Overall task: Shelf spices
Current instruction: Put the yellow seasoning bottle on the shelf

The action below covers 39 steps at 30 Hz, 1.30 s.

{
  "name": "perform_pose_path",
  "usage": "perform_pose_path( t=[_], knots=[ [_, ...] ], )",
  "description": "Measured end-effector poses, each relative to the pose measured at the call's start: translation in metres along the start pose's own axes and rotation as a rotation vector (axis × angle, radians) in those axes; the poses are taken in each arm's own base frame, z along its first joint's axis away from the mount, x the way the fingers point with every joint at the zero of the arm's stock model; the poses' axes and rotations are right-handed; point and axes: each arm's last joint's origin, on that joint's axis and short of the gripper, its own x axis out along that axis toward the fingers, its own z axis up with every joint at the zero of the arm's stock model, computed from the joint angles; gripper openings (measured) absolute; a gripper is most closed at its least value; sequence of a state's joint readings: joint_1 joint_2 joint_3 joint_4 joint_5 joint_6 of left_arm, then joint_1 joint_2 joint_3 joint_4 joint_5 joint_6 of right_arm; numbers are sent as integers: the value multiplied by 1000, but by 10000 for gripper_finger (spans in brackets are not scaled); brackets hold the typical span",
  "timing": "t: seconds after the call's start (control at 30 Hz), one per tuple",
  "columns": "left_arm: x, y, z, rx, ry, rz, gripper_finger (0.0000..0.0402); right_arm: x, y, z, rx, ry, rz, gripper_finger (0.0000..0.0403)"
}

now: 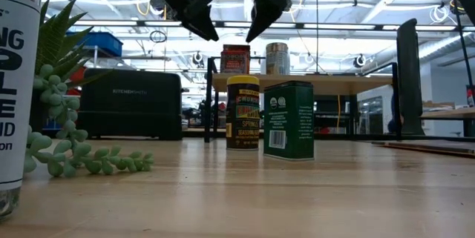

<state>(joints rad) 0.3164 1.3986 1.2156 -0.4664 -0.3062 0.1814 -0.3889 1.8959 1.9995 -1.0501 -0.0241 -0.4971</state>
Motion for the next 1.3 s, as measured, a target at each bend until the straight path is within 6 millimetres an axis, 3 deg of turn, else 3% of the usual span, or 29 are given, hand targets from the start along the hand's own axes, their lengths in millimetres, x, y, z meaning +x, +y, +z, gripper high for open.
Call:
perform_pose_path(
  t=[0.3,0.57,0.8,1.13,1.3],
  knots=[
    [-17,-18,5,20,-40,-12,267,-22,17,9,-15,-58,4,279],
    [-46,-33,11,23,-122,-54,267,-52,34,6,-31,-45,36,279],
    [-73,-49,13,30,-191,-130,267,-93,51,-7,-20,-21,75,279],
    [-91,-86,9,81,-195,-258,267,-159,81,-33,54,-10,129,279],
    [-98,-102,7,113,-201,-305,267,-183,96,-44,127,-10,162,279]
  ],
)
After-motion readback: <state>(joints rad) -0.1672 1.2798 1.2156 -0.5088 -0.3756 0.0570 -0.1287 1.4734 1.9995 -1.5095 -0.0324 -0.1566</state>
